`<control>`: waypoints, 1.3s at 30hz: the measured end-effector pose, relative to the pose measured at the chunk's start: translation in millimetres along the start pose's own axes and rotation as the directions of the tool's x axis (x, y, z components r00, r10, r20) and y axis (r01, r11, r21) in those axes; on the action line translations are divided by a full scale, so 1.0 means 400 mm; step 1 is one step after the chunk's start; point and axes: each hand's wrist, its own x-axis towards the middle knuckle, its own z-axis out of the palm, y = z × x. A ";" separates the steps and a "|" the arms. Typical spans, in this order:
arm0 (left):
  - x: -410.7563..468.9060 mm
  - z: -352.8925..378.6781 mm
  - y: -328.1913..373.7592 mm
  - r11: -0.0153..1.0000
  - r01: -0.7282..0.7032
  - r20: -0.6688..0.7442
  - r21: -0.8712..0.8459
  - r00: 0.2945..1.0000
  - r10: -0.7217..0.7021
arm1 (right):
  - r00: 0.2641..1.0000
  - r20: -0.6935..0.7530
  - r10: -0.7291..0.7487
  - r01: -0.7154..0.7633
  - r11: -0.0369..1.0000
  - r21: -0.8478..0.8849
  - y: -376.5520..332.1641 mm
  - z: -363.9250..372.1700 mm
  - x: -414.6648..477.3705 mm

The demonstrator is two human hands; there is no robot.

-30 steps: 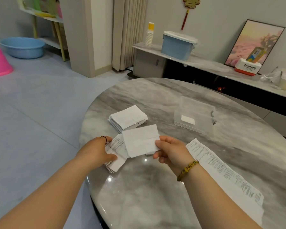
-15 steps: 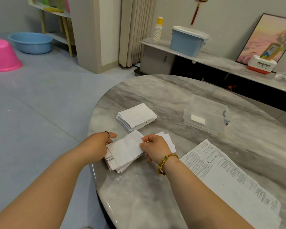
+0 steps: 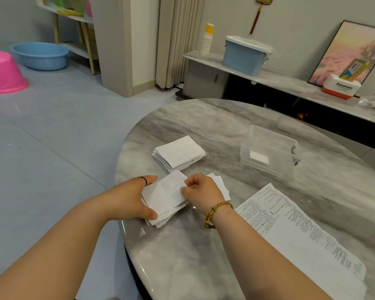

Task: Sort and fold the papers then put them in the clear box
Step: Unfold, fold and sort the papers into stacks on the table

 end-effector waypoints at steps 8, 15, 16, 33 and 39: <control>0.016 0.015 -0.001 0.999 -0.013 -0.034 0.047 0.999 0.014 | 0.998 -0.052 -0.037 0.034 0.998 -0.060 0.003 -0.004 -0.009; 0.021 0.014 0.007 0.999 0.005 -0.056 0.053 0.998 -0.002 | 0.980 -0.189 -0.059 0.063 0.998 0.017 0.023 -0.038 -0.022; 0.022 0.016 0.009 0.998 0.012 -0.058 0.060 0.998 -0.008 | 0.978 -0.203 -0.054 0.059 0.998 0.015 0.030 -0.048 -0.025; 0.028 0.104 0.058 0.907 0.109 -0.251 0.407 0.968 -0.004 | 0.941 -0.336 0.037 -0.057 0.997 -0.050 0.148 -0.183 -0.134; 0.026 0.094 0.070 0.929 0.079 -0.282 0.361 0.959 0.028 | 0.931 -0.361 0.051 -0.068 0.997 -0.035 0.188 -0.235 -0.168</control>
